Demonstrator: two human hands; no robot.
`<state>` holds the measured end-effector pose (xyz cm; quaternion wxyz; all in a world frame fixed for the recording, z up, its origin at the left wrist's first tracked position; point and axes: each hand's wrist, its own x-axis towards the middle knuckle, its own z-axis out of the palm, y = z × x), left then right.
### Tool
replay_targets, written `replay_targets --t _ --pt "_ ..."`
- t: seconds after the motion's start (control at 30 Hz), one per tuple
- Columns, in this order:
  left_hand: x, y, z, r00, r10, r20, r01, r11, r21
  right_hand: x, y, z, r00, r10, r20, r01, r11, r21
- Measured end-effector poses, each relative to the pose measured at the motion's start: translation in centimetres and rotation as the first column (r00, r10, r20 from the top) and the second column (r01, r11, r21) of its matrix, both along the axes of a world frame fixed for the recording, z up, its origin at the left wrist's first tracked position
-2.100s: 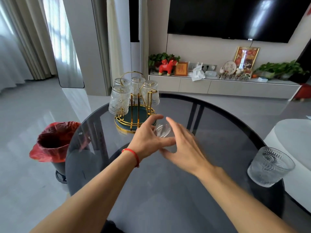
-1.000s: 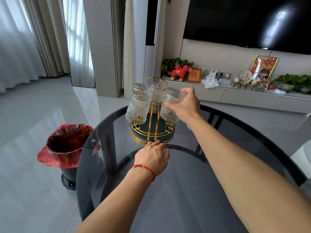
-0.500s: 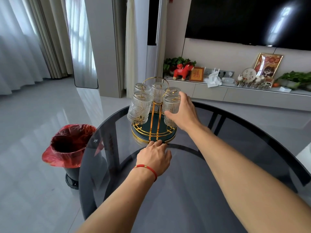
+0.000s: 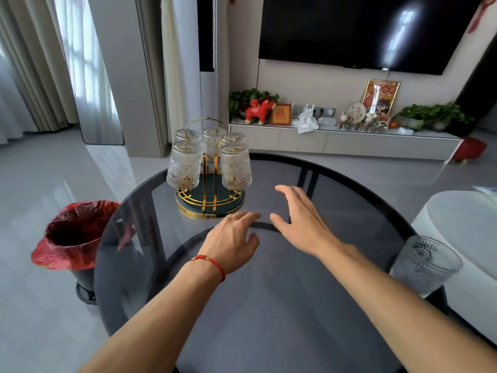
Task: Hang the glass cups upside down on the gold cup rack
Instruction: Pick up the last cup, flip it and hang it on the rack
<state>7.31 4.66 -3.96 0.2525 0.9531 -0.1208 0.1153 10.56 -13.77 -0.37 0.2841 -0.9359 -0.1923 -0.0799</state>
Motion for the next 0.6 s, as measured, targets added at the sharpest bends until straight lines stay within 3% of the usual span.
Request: replay_targets --t 0.1,0.23,0.3,0.37,0.47,0.53,0.6 --pt "-1.1 -0.3 1.3 0.998 -0.059 0.0 0.059 0.993 -0.101 -3.5 -4.1 -0.8 0.998 -0.041 0.041 0.044 0.997 -0.066" --pt "-2.6 -0.7 2.0 0.996 -0.043 -0.079 0.02 0.962 -0.271 -6.5 -8.5 0.2 0.981 -0.163 0.109 0.17 0.983 -0.063" --pt "-3.3 -1.6 2.2 0.992 -0.064 -0.107 0.027 0.95 -0.311 -7.3 -10.8 1.0 0.922 -0.305 0.238 0.326 0.944 -0.051" --pt "-4.0 -2.6 2.4 0.99 -0.088 -0.111 0.046 0.94 -0.339 -7.7 -13.3 1.4 0.822 -0.49 0.289 0.543 0.828 -0.139" --pt "-4.8 -3.8 2.8 0.991 -0.098 -0.088 0.053 0.911 -0.409 -7.8 -15.8 0.9 0.721 -0.685 0.108 0.676 0.66 -0.328" --pt "-5.2 -4.2 2.8 0.988 -0.116 -0.103 0.062 0.902 -0.428 -7.4 -16.5 0.2 0.695 -0.719 -0.023 0.661 0.651 -0.372" --pt "-5.4 -4.5 2.6 0.98 -0.13 -0.154 0.055 0.909 -0.414 -7.0 -16.9 -0.1 0.69 -0.722 -0.052 0.665 0.661 -0.349"
